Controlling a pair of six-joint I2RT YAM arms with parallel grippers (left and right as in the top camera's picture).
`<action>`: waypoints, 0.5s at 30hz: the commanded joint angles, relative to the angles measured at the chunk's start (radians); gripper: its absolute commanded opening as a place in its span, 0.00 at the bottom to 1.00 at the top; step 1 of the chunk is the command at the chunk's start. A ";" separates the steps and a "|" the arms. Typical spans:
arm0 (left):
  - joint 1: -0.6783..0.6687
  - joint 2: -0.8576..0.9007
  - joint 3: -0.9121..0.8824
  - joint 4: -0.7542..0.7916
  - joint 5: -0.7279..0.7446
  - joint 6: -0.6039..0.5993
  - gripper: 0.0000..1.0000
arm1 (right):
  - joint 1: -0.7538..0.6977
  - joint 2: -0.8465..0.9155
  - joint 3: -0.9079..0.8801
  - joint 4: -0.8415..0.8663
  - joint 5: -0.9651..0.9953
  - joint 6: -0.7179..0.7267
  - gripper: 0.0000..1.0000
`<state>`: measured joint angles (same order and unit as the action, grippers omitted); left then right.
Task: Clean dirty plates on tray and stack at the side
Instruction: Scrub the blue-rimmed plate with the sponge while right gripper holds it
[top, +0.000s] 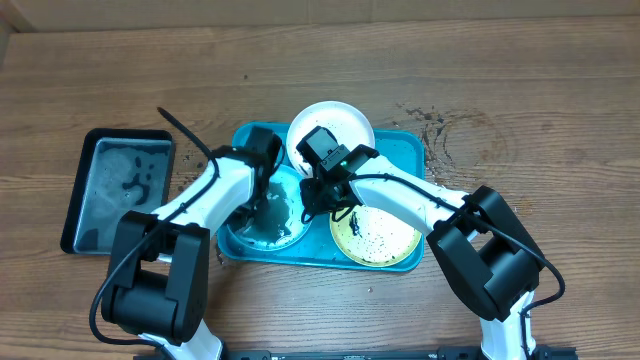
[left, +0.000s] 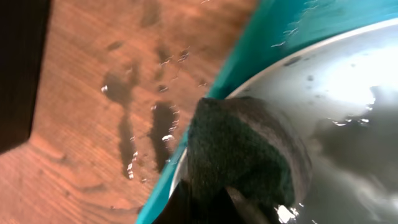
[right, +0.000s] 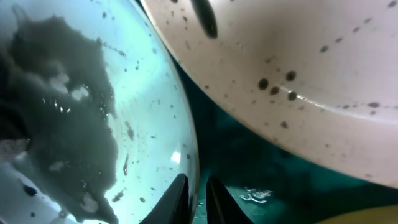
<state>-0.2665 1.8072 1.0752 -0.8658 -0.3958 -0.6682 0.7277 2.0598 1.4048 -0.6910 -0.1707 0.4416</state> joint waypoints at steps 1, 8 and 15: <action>0.022 0.016 0.078 0.031 0.243 0.229 0.04 | -0.017 0.014 0.005 -0.010 0.065 0.001 0.13; 0.016 0.018 0.075 0.159 0.726 0.347 0.04 | -0.017 0.014 0.005 -0.009 0.065 0.001 0.13; 0.011 0.018 0.064 0.155 0.612 0.342 0.04 | -0.017 0.014 0.005 -0.010 0.064 0.000 0.12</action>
<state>-0.2539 1.8099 1.1358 -0.7105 0.2619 -0.3546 0.7147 2.0602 1.4044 -0.7006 -0.1226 0.4404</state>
